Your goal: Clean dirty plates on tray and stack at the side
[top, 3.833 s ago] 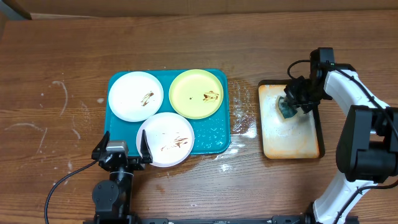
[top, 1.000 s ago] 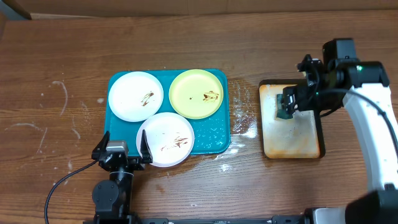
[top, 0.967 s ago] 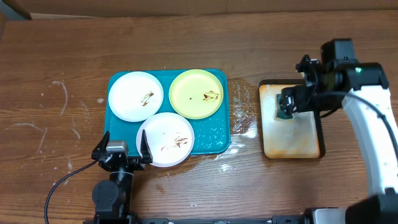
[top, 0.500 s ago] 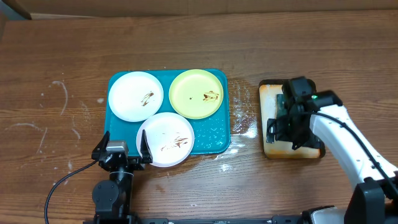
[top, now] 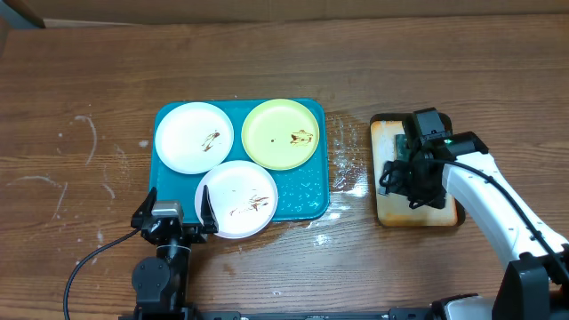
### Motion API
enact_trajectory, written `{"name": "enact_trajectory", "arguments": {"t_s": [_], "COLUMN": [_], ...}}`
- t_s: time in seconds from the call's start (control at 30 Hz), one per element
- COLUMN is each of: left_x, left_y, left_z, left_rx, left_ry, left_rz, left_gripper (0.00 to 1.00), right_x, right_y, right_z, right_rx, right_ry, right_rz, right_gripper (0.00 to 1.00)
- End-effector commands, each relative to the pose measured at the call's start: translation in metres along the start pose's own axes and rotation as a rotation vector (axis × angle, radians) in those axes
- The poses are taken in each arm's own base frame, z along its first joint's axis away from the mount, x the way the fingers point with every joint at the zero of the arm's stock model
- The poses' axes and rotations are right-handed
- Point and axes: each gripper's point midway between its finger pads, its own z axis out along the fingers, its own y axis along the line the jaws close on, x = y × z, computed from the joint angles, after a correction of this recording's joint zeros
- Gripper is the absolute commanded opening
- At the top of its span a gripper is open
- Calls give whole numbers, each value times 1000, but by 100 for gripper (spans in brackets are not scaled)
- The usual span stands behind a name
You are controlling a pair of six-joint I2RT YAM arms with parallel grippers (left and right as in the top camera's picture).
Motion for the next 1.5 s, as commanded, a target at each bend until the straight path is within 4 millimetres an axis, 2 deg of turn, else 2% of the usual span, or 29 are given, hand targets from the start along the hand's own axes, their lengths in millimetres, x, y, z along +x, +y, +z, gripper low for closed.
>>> {"name": "enact_trajectory", "arguments": {"t_s": [0.0,0.03,0.1,0.27,0.33,0.43,0.57,0.73,0.8,1.07,1.13,1.27,1.37,1.47], "left_x": [0,0,0,0,0,0,0,0,0,0,0,0,0,0], "left_y": [0,0,0,0,0,0,0,0,0,0,0,0,0,0], "left_z": [0,0,0,0,0,0,0,0,0,0,0,0,0,0], "left_rx": [5,5,5,5,5,5,5,5,5,5,5,5,5,5], "left_ry": [-4,-4,-4,-4,-4,-4,-4,-4,-4,-4,-4,-4,-4,-4], "left_rz": [15,15,15,15,15,15,15,15,15,15,15,15,15,15], "left_gripper": [100,100,100,100,100,100,100,100,100,100,100,100,100,100], "right_x": [-10,-13,-16,-20,-15,2,21,33,34,42,44,49,53,56], "right_y": [1,0,-2,-13,-17,-25,-33,-38,-39,-40,-40,-43,-44,-45], "right_z": [-2,-3,-3,-3,-1,9,26,35,35,35,34,29,22,15], "right_rx": [-21,-24,-26,-5,5,26,46,60,61,68,69,59,53,49], "right_ry": [-34,-43,-51,-56,-36,18,63,93,98,130,131,107,87,78], "right_rz": [23,31,34,40,50,75,103,119,124,160,172,181,187,196], "right_gripper": [78,73,77,67,65,54,54,54,54,36,36,33,23,22]}}
